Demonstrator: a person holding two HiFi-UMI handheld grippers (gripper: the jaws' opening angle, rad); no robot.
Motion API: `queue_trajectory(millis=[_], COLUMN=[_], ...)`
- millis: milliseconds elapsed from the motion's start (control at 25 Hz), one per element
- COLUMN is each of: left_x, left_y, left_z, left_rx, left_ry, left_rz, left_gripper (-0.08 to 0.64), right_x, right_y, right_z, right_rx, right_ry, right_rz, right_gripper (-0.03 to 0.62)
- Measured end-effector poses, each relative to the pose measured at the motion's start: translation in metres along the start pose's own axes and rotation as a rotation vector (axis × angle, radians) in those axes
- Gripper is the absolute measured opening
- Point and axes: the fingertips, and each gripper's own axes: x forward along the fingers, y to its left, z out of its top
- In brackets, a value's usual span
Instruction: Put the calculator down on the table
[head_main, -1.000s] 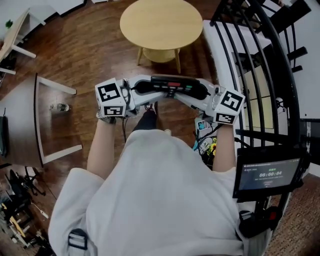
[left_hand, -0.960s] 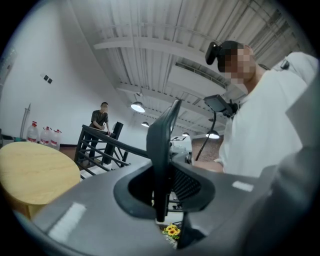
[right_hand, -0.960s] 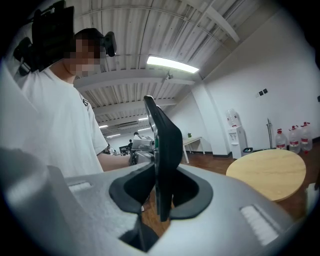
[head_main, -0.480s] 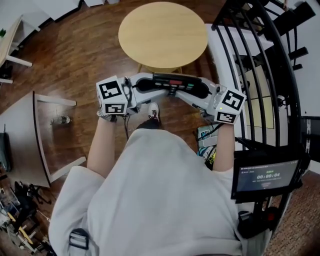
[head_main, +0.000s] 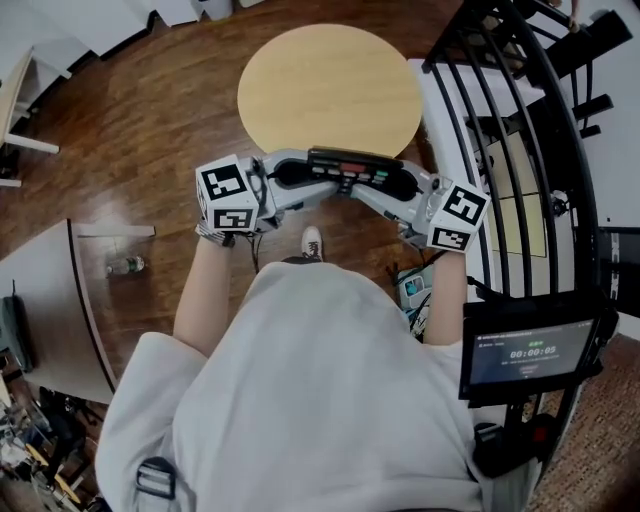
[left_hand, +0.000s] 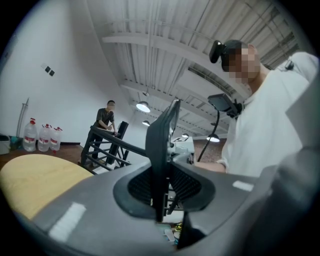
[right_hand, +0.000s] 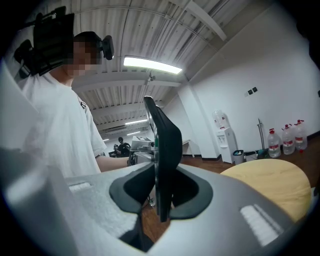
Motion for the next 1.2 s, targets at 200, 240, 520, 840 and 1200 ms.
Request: queue_trajectory(millis=[200,240,520,840,1200], left_x=[0.0,0.0,-0.005,0.003,0.013], left_y=[0.001,0.0,0.043,0.051,0.09], left_z=[0.006,0.008,0.02,0.03,0.052], left_rx=[0.022,0.025,0.027,0.055,0.085], left_ry=[0.013,0.013,0.02,-0.011,-0.033], left_rz=[-0.014,-0.015,-0.02,0.0,0.033], left_gripper=[0.092,0.092,0.092,0.092,0.092], right_x=[0.001,0.0,0.018,0.013,0.015], right_y=[-0.001,-0.001,-0.04,-0.051,-0.093], right_z=[0.005,0.007,0.017,0.028,0.048], right_rx=[-0.006,-0.008,0.002,-0.035,-0.074], right_ry=[-0.014,-0.016,-0.015,-0.006,0.004], right_rz=[-0.007,-0.009,-0.025,-0.02,-0.018], right_gripper=[0.086,0.086,0.086,0.086,0.087])
